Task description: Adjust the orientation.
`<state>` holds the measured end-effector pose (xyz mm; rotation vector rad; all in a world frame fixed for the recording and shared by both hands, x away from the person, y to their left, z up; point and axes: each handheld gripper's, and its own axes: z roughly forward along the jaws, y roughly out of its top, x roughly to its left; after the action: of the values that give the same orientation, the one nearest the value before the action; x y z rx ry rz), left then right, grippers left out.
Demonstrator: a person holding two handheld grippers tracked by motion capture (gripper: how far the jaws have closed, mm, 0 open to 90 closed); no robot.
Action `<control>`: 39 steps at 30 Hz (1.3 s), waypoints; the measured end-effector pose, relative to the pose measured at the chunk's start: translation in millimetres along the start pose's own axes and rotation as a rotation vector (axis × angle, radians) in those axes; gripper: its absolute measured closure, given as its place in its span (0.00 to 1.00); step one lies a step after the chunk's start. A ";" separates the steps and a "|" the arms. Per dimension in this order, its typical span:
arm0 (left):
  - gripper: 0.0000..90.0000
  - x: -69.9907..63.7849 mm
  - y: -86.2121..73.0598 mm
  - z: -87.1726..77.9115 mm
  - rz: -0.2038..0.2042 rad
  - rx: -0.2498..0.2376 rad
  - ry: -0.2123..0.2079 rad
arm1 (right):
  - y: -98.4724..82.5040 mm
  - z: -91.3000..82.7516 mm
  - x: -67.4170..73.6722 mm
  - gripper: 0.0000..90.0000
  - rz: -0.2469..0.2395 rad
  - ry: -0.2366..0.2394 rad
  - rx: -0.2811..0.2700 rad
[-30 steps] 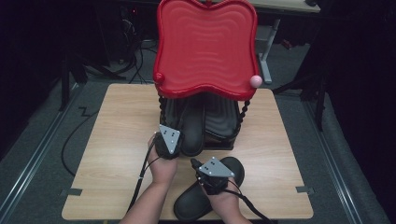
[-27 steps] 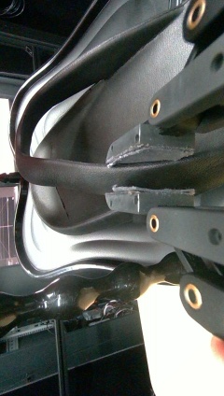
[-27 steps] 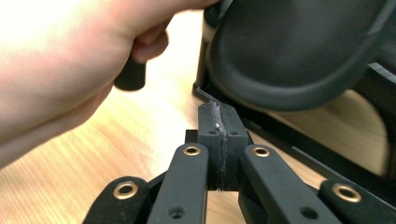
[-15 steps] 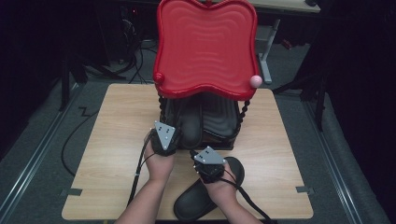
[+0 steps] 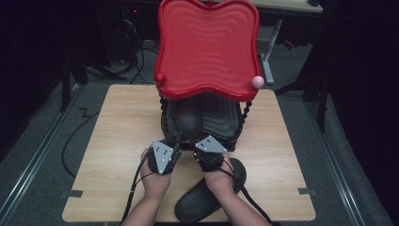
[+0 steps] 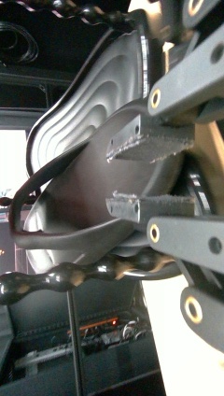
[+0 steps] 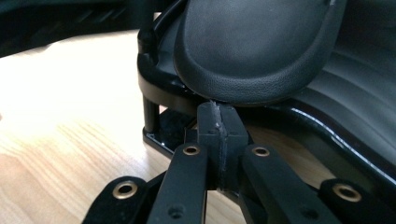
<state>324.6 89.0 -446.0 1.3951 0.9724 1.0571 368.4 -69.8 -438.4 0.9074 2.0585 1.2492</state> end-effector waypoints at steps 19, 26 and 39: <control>0.94 -33.0 -29.8 4.2 0.022 -0.014 -0.080 | -1.9 -14.4 -4.3 0.99 -0.024 0.000 -0.033; 0.98 -24.2 -31.6 17.5 -0.008 -0.025 -0.059 | 5.4 -18.0 -11.7 0.93 -0.001 -0.016 -0.094; 0.98 -10.8 -30.3 32.0 -0.010 0.010 -0.020 | 73.5 46.8 -49.8 0.73 0.081 -0.170 -0.139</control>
<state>352.5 72.5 -477.8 1.4052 0.9707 1.0299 452.9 -59.4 -385.2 1.0036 1.7970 1.2926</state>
